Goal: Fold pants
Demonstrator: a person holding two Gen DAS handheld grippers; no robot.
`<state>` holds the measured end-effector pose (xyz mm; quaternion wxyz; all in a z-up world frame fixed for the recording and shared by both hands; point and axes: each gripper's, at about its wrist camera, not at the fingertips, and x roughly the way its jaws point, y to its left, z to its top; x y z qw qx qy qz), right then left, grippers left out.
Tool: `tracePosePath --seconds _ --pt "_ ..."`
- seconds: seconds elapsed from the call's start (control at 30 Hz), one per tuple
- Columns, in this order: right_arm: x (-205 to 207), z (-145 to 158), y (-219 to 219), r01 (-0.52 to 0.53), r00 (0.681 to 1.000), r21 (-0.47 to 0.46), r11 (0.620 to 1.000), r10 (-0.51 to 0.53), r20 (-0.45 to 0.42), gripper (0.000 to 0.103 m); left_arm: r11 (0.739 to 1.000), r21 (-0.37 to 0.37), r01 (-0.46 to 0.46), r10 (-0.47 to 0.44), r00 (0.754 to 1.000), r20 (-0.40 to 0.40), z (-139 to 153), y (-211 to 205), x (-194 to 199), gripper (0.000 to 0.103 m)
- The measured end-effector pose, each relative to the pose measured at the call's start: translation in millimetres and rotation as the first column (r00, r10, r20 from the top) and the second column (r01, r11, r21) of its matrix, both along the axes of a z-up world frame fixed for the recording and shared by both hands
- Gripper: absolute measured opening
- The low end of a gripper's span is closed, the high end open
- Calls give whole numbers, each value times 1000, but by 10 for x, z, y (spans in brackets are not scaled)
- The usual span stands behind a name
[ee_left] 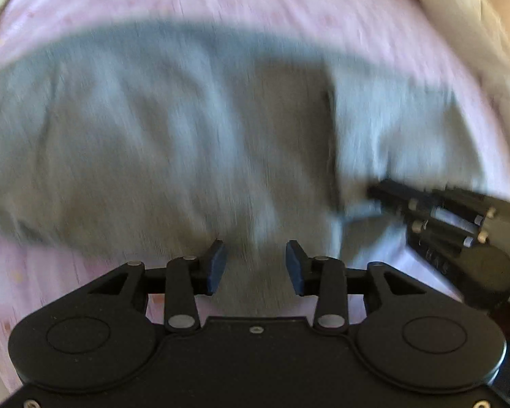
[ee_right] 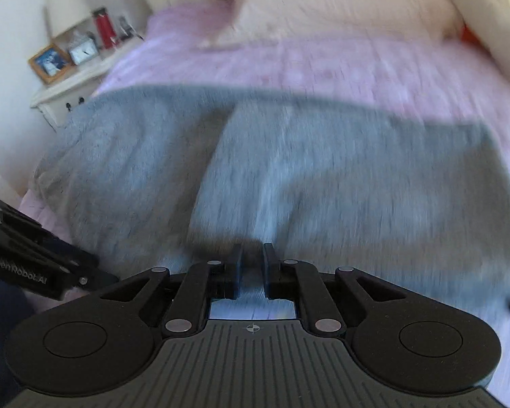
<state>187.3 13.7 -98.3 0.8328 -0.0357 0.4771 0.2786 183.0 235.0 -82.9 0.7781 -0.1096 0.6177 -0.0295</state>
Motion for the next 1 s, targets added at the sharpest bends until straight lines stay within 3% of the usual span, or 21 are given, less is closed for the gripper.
tracePosePath --seconds 0.03,0.13,0.2,0.27,0.33,0.5,0.63,0.8,1.0 --pt "-37 5 -13 13 1000 -16 1000 -14 -16 11 1000 6 22 -22 999 -33 -74 -34 -51 48" --pt "-123 82 -22 52 999 -17 999 -52 6 12 999 9 41 -40 999 -8 -24 -57 -140 50" --pt "-146 104 -25 82 997 -6 997 -82 14 12 999 -31 -7 6 1000 -19 -7 26 -166 50" --pt "-184 5 -2 73 996 -38 997 -74 -53 12 996 -71 -56 54 998 -27 25 156 -212 50" --pt "-253 -65 12 57 996 -65 996 -61 -62 11 993 -74 -90 89 996 -20 75 258 -286 50" --pt "-369 17 30 67 996 -78 995 -71 -60 12 977 -76 -201 206 976 67 301 671 -431 50" --pt "-427 102 47 68 996 -83 994 -72 -50 12 929 -129 -346 362 924 125 420 1228 -500 54" --pt "-390 160 216 29 998 -89 996 -33 -44 12 863 -180 -471 496 859 127 268 1796 -538 55" --pt "-313 205 561 -36 999 -81 996 33 -39 12 830 -218 -513 536 842 56 -124 2153 -545 68"
